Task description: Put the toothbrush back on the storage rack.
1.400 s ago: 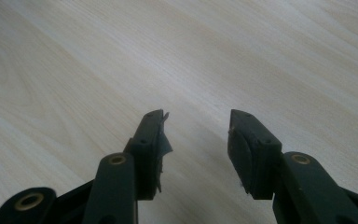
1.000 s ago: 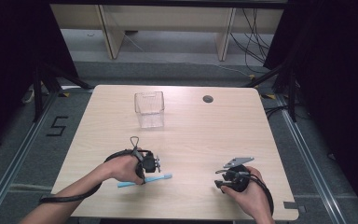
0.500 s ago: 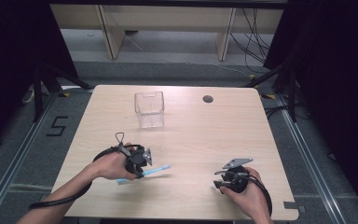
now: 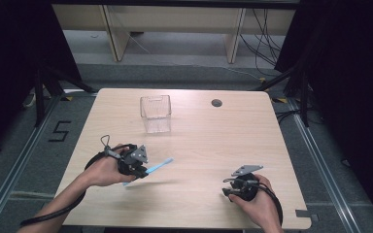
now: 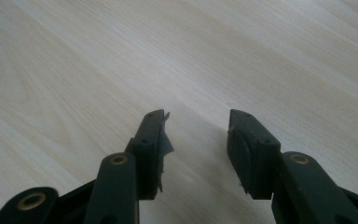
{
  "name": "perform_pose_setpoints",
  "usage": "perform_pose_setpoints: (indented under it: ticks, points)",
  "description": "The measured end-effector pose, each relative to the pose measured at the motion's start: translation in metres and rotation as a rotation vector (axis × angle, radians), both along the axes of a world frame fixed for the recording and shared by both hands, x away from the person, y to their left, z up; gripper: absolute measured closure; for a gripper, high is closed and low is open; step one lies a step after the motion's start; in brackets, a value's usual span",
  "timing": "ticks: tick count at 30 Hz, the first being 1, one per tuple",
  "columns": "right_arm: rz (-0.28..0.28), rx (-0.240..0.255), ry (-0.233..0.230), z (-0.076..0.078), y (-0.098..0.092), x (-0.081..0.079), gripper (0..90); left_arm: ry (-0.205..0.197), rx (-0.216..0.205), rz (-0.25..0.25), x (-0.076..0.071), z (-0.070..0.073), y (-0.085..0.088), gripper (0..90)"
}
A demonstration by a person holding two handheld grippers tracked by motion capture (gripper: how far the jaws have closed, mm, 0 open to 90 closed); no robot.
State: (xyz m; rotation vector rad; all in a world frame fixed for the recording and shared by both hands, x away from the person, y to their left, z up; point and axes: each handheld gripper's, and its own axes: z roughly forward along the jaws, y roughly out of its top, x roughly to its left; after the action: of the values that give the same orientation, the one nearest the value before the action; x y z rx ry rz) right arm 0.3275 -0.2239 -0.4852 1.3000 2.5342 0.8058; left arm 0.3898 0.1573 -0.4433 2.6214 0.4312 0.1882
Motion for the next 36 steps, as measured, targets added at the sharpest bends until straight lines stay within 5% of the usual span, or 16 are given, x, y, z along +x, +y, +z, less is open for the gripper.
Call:
perform_pose_setpoints:
  ticks: [3, 10, 16, 22, 30, 36]
  points:
    - [-0.005, 0.001, 0.0, 0.0, 0.0, 0.0, 57.5, 0.003, -0.077, 0.044, -0.001, -0.003, 0.002, 78.9]
    - [-0.01, 0.01, -0.018, -0.001, 0.0, 0.0, 57.8, -0.057, -0.142, 0.075, 0.003, -0.002, 0.012, 78.9]
    - [-0.011, 0.009, -0.016, -0.002, 0.0, -0.001, 57.6, -0.095, -0.272, 0.193, 0.003, -0.006, 0.019, 78.9]
    - [-0.022, 0.018, -0.018, -0.002, 0.0, -0.002, 57.4, -0.13, -0.423, 0.228, 0.003, -0.008, 0.029, 78.9]
    - [-0.03, 0.023, -0.013, -0.002, 0.002, -0.003, 57.4, -0.183, -0.518, 0.253, 0.002, -0.01, 0.036, 78.9]
    - [-0.023, 0.029, -0.059, -0.003, 0.001, -0.003, 56.7, -0.234, -0.604, 0.276, 0.002, -0.011, 0.041, 78.9]
